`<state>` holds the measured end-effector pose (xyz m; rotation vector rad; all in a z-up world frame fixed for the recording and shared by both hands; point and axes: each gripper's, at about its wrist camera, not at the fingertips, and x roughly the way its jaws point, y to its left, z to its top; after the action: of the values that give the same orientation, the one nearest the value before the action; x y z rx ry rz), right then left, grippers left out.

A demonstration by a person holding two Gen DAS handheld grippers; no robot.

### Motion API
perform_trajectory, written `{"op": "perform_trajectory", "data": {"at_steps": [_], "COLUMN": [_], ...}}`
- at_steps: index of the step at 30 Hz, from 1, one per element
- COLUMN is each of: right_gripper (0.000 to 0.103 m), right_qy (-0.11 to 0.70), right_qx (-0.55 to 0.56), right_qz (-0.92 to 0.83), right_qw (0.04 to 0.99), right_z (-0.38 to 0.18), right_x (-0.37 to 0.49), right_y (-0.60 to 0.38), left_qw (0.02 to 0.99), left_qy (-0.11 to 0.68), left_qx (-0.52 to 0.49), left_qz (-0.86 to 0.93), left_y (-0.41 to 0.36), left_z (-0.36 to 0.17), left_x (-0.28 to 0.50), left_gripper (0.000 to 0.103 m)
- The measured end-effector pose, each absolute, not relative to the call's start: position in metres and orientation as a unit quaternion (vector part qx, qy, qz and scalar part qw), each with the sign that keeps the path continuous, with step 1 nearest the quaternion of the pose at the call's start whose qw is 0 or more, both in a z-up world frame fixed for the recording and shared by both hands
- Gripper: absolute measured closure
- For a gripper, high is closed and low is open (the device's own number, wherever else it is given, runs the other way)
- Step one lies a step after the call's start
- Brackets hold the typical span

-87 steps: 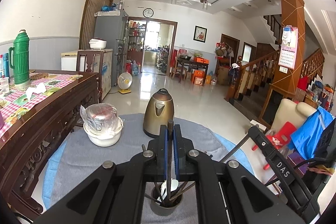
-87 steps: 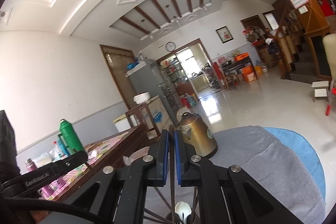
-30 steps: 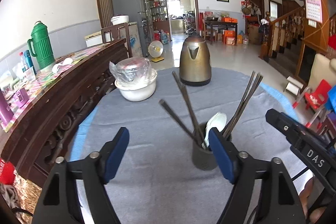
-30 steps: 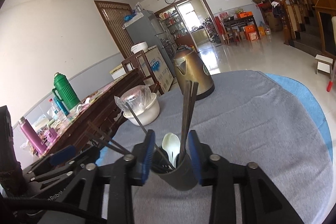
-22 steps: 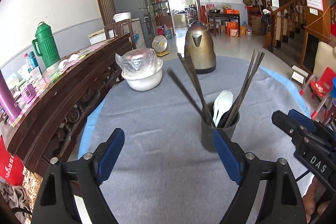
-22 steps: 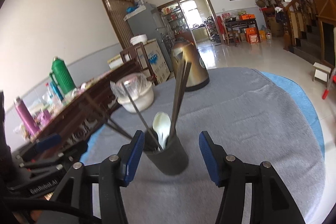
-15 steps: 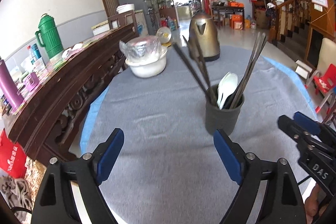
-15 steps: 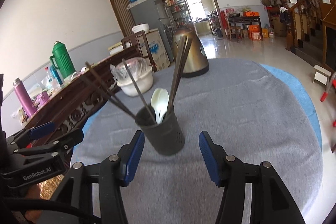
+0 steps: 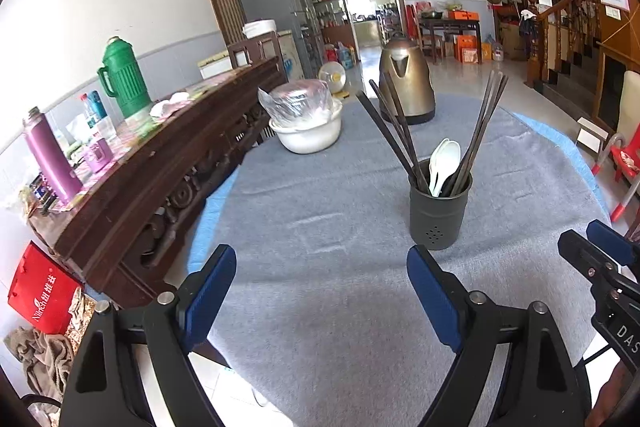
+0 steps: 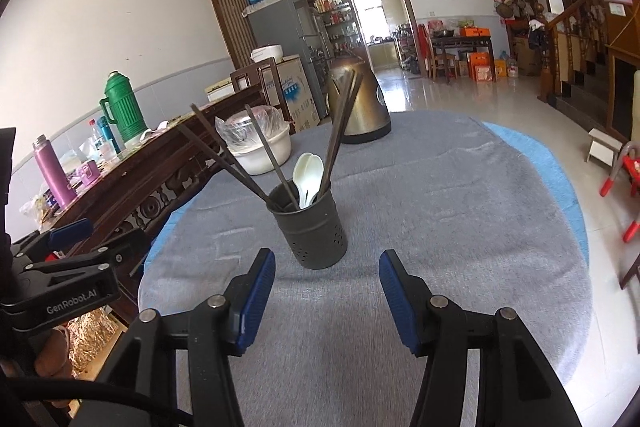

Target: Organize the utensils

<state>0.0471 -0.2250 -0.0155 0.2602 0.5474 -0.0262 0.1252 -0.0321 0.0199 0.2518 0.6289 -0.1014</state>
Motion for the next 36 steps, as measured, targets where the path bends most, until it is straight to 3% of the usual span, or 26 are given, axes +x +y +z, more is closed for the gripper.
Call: {"op": "perform_trajectory", "data": {"at_steps": [10,14,36], "right_gripper": [0.044,0.044,0.044], "right_qy": [0.239,0.236,0.245], "right_qx": [0.127,0.12,0.111], "right_qz": [-0.003,-0.008,0.009], "right_qw": [0.963,0.964,0.963], "right_z": [0.01,0.017,0.011], "right_x": [0.004,-0.013,-0.012], "right_y": [-0.21,-0.206,-0.184], "left_qw": [0.95,0.955,0.959], "left_qy": [0.287,0.269,0.262], "left_qx": [0.118,0.122,0.106], "left_qz": [-0.038,-0.036,-0.02], "left_y": [-0.014,-0.01,0.011], "left_z": [0.038,0.044,0.044], "left_x": [0.082,0.069,0.065], "left_gripper": [0.015,0.007,0.007]}}
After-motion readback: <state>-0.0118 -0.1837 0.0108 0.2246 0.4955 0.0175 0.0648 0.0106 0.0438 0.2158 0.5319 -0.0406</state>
